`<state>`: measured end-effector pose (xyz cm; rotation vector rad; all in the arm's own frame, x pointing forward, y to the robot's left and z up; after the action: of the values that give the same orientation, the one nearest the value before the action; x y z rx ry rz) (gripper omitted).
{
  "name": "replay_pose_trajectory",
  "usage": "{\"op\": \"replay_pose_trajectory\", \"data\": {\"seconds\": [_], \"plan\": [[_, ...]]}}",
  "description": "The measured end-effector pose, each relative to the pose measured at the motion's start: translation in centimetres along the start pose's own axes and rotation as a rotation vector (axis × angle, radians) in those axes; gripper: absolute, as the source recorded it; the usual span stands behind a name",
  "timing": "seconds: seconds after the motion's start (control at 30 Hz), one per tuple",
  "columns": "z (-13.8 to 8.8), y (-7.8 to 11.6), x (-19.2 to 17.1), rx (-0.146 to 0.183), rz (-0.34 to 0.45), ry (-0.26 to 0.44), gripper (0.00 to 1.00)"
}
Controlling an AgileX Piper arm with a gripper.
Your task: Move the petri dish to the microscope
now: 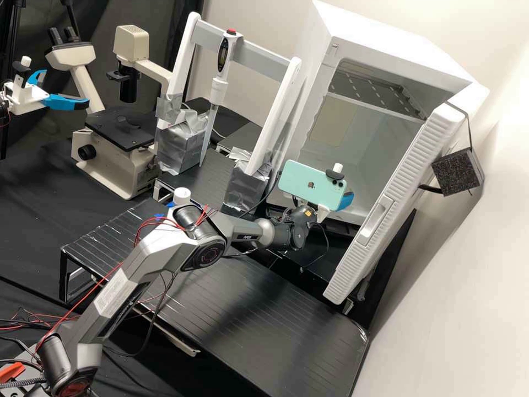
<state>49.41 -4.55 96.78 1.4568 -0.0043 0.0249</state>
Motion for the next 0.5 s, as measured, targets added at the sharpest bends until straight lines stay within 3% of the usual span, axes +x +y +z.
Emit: {"op": "replay_pose_trajectory", "data": {"seconds": [0.5], "plan": [[0.69, 0.18, -0.21, 0.003, 0.004, -0.011, 0.00]]}}
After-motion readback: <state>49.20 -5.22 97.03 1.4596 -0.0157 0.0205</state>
